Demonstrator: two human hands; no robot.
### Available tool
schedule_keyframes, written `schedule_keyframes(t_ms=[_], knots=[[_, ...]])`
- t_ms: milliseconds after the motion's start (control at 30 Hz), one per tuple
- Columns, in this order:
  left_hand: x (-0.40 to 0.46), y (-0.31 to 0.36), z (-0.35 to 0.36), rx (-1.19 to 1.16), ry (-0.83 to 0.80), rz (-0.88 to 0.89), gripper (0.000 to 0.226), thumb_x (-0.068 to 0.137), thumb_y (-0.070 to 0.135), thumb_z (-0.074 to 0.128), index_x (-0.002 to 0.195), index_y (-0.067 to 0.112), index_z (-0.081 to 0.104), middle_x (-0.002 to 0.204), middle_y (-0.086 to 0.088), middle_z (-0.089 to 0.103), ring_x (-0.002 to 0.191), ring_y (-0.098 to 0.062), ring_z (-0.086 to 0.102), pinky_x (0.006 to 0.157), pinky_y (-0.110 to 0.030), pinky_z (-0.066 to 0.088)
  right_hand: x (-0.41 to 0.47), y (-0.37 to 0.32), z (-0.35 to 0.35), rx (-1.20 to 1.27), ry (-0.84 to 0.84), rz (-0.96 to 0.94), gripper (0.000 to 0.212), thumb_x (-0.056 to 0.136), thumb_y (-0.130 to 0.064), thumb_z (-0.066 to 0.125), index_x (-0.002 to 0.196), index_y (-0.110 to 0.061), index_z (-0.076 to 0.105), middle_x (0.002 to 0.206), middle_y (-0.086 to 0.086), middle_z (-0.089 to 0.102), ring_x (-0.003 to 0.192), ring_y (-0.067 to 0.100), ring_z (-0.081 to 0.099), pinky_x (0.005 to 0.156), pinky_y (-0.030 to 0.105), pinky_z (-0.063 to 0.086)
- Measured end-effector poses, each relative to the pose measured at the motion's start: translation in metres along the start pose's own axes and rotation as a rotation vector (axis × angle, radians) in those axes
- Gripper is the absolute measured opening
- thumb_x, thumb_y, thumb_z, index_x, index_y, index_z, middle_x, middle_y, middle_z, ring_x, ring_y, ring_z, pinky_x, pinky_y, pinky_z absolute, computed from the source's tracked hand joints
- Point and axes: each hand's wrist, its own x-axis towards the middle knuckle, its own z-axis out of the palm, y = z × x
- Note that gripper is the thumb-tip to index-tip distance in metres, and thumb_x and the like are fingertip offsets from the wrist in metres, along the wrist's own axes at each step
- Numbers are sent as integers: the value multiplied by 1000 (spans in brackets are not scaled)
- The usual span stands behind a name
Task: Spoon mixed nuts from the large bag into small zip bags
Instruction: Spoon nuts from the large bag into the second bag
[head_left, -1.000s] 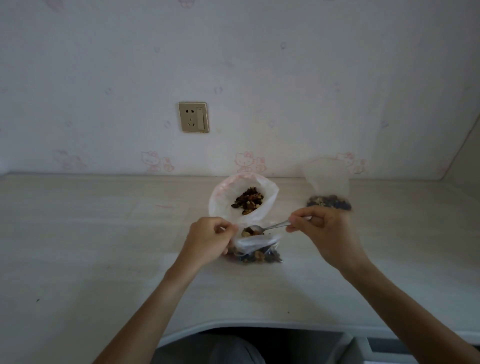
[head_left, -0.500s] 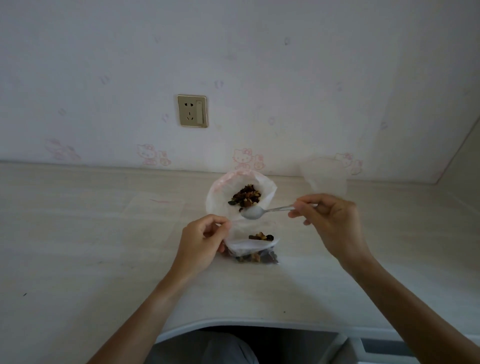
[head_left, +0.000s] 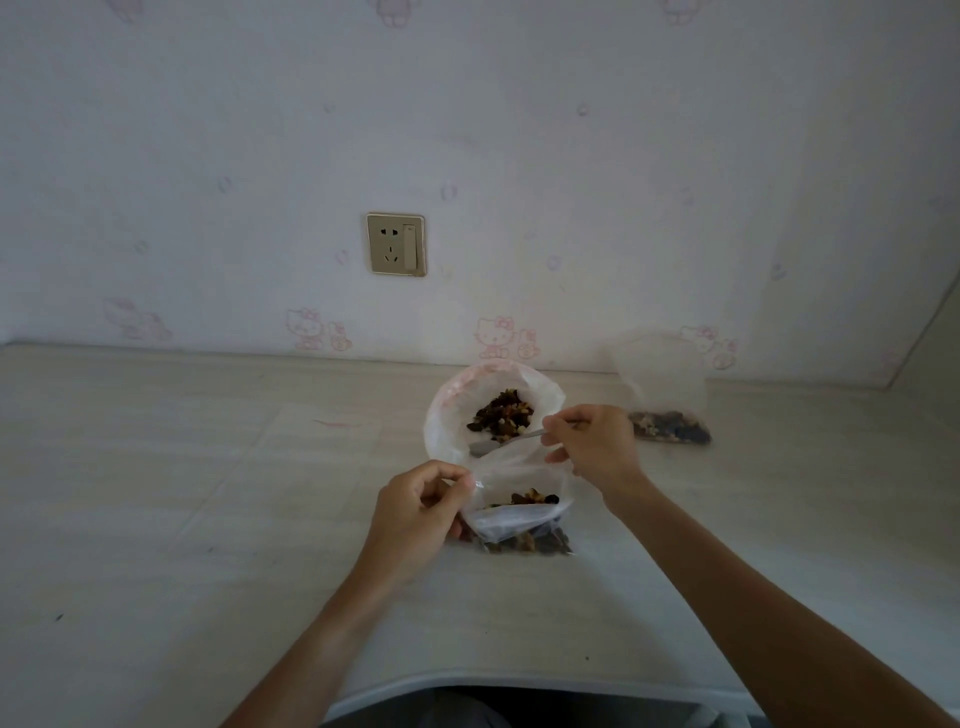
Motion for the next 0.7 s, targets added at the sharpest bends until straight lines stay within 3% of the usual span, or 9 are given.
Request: schedule_keyframes(t_ms=[100, 233, 333, 567, 700], knots=[[0, 2, -2, -30, -18, -30, 19, 100, 33, 66, 92, 19, 75, 66, 0, 71, 54, -13, 66, 59, -24, 53, -1, 6, -5, -114, -18, 3, 19, 97, -26, 69, 110, -13, 71, 69, 0, 76, 43, 7, 63, 40, 15, 43], [-1, 7, -6, -48, 10, -123, 41, 102, 49, 55, 87, 16, 74, 64, 1, 70, 47, -11, 58, 44, -17, 41, -7, 6, -25, -210, -4, 6, 35, 100, -36, 62, 129, -17, 57, 69, 1, 76, 44, 13, 67, 39, 15, 42], [2, 7, -14, -35, -5, -245, 41, 104, 49, 52, 90, 18, 75, 61, 3, 67, 43, -11, 52, 37, -22, 37, -18, 7, -44, -183, -54, 109, 33, 101, -41, 61, 121, -17, 52, 68, 1, 76, 47, 16, 67, 38, 21, 41], [3, 29, -10, -119, -219, -448, 41, 97, 51, 64, 97, 12, 77, 76, 0, 75, 57, -10, 63, 45, -23, 43, -53, 15, -58, 59, -568, 384, 44, 101, -42, 59, 110, 0, 71, 98, 19, 78, 64, 24, 66, 47, 28, 46], [4, 43, -9, -191, -303, -506, 32, 90, 42, 75, 107, 16, 79, 98, -5, 80, 77, -12, 71, 58, -23, 50, -61, 12, -49, 258, -573, 414, 35, 100, -32, 63, 109, 0, 72, 100, 19, 76, 69, 23, 69, 47, 28, 46]])
